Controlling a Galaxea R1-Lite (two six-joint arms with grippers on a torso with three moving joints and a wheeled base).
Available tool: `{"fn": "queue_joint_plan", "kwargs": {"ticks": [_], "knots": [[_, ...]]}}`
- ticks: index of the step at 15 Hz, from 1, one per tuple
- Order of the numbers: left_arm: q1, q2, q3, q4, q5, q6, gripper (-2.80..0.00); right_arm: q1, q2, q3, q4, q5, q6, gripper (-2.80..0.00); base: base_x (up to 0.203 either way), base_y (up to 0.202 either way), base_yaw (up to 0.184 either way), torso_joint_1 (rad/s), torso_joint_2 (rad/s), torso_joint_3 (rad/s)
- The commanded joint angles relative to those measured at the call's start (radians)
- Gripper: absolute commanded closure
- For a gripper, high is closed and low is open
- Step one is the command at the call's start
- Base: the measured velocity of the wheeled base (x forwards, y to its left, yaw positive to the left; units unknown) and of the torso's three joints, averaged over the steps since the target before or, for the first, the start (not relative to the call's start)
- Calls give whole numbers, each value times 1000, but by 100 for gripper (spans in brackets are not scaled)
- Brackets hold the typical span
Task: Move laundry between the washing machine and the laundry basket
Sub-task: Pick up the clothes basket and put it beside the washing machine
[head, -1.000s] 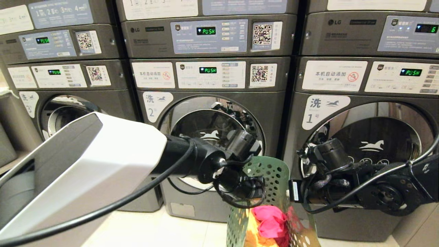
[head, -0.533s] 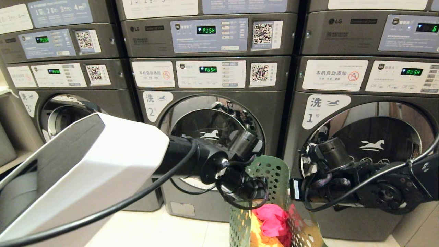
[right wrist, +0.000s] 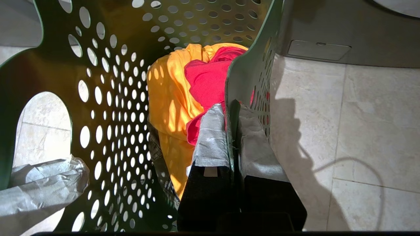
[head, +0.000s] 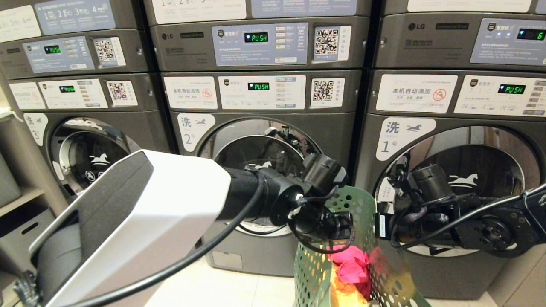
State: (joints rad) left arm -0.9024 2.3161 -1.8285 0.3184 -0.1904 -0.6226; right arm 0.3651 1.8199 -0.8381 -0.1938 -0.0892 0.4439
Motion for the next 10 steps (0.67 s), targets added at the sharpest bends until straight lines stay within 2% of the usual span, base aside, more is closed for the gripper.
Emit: {"fn": "queue_joint_plan", "kwargs": {"ticks": [1,3,7,10], "knots": [[-12,48,-63,17,-1,-3,0,-27,-5,6,1,-7,1,0,0,0,0,0,0,0],[-37,79,-101,33,-2,-2,0,-45,-8,20,1,-23,1,0,0,0,0,0,0,0],[-79,111,-101,22,-3,-5,0,-103,-17,36,2,-30,-3,0,0,0,0,0,0,0],[-84,115,-101,1,-3,-5,0,-112,-24,37,1,-32,-5,0,0,0,0,0,0,0]]}}
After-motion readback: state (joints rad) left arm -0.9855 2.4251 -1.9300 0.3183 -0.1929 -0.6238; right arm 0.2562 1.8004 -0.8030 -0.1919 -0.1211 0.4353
